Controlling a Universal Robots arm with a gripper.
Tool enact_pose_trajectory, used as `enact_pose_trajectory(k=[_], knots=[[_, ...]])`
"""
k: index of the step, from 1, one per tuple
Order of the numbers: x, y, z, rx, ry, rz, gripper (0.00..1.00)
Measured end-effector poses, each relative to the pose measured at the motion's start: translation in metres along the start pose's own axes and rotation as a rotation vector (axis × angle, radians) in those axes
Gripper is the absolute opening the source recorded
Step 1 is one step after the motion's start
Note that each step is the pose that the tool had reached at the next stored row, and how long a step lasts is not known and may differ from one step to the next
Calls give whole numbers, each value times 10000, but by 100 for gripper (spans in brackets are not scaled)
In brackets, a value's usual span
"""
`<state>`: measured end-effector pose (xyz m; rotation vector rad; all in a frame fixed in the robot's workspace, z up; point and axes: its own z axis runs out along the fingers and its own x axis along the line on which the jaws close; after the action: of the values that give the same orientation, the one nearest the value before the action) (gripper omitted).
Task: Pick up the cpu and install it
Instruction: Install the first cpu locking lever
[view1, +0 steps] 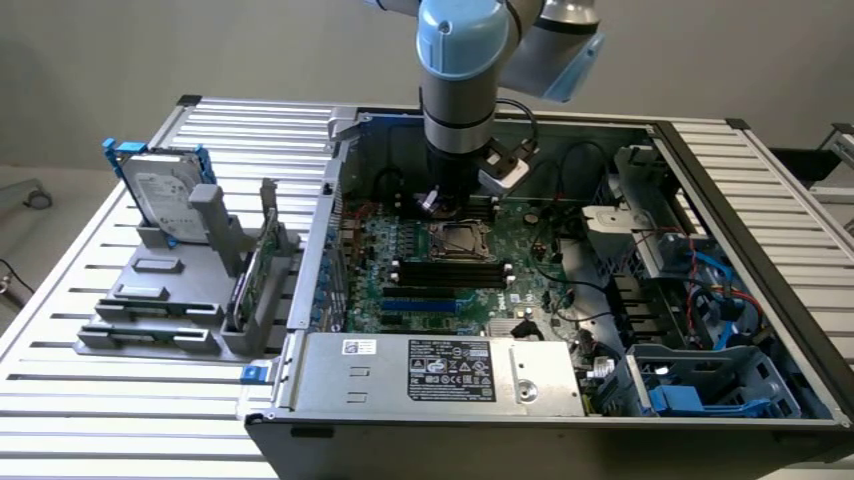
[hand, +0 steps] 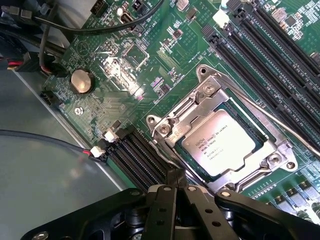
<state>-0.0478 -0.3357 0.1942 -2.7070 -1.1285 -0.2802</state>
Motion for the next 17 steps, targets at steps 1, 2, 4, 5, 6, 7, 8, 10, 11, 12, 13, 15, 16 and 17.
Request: enact_pose_trajectory(k=[1,2,4,5,6,7,8,10,11,12,13,15,16,17], knots=[[0,0,0,0,0,0,11],[0,0,0,0,-1,-1,11],[2,0,-2,0,-2,-1,11],[3,-1,-5,0,-2,-3,11],[4,-3,-9,0,0,-2,11],[6,-5,-14,2,1,-1,11],[7,-7,-19,2,0,-1,11],[8,-9,-26,5,5,-1,11],[8,-11,-27,6,8,0,11],[7,-12,-27,7,8,0,11],[7,-12,-27,7,7,-1,11],[7,-12,-28,6,4,0,11],[7,-12,-28,6,4,-1,11],[7,-12,-28,5,4,0,11]])
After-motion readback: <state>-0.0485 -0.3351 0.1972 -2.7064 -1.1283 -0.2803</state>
